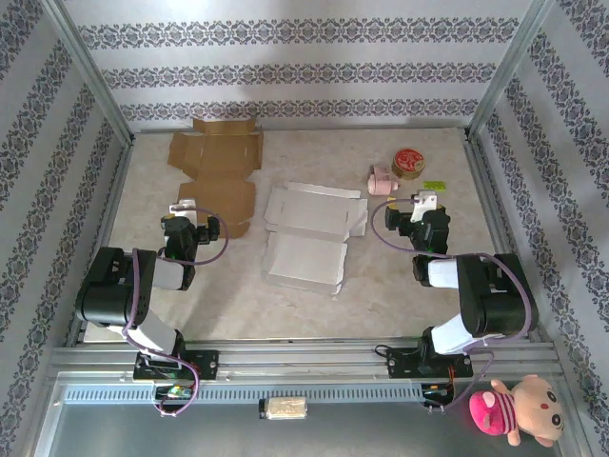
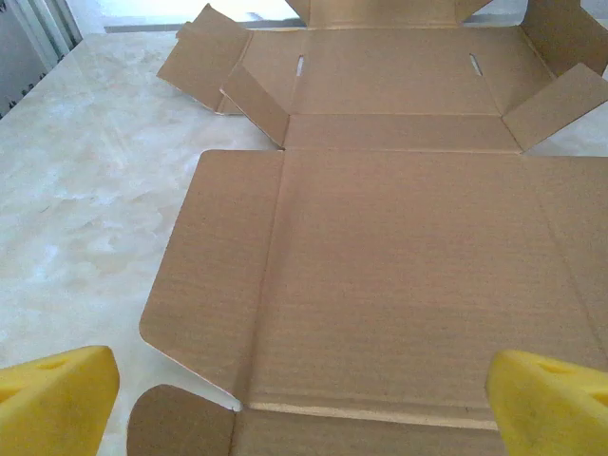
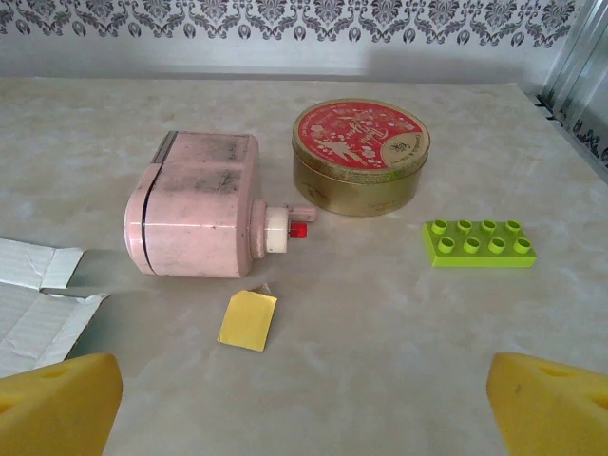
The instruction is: Fold the paper box
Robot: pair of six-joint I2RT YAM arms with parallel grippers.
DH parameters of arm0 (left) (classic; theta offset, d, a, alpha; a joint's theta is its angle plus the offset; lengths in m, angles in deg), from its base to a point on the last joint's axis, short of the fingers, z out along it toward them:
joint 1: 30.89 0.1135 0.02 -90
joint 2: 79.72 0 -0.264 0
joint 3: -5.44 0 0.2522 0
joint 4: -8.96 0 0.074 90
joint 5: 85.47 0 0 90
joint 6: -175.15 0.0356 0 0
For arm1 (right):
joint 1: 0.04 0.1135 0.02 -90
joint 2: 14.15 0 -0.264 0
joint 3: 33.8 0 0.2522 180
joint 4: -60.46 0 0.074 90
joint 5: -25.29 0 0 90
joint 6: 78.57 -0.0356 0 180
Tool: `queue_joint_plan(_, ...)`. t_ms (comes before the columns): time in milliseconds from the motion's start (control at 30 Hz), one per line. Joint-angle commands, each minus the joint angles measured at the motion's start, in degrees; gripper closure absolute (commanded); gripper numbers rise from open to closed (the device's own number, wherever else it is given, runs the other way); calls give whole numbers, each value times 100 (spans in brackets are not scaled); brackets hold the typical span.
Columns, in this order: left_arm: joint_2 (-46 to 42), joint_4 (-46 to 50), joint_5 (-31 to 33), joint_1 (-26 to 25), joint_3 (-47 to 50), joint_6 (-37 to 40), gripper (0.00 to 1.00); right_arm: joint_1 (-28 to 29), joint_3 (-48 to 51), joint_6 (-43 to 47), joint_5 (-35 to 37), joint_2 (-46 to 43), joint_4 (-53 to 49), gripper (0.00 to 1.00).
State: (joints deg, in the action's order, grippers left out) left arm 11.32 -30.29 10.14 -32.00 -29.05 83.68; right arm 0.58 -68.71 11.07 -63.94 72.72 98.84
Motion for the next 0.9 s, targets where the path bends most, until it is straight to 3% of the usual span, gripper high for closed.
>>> queue_joint_plan(0, 36, -279, -73, 31, -80, 68, 1, 1, -56, -147, -73, 75, 174, 2)
queue_joint_plan(333, 22, -418, -41, 31, 0, 58, 1, -27, -56, -162, -93, 73, 173, 2)
queue_joint_plan(467, -70, -694, 322, 32, 187, -76, 1, -27, -50, -176, -75, -59, 120, 2)
queue_joint_plan(633, -306, -746, 317, 14, 298, -37, 1, -19, -232, -295, 350, -1153, -1176, 2)
queue_joint_plan(700, -825, -127, 572, -30, 195, -65, 1, -14, -400, -699, 414, -1755, -1934, 2)
queue_joint_plan(767, -1672, 1346, 886, -28, -199, -327, 1, 8, -670, -1270, 104, -2299, -2784, 2)
queue_joint_plan(867, -2583, 3090, 798, -30, -885, -1358, 0, 122, -1283, -2012, -763, -2597, -4001, 2)
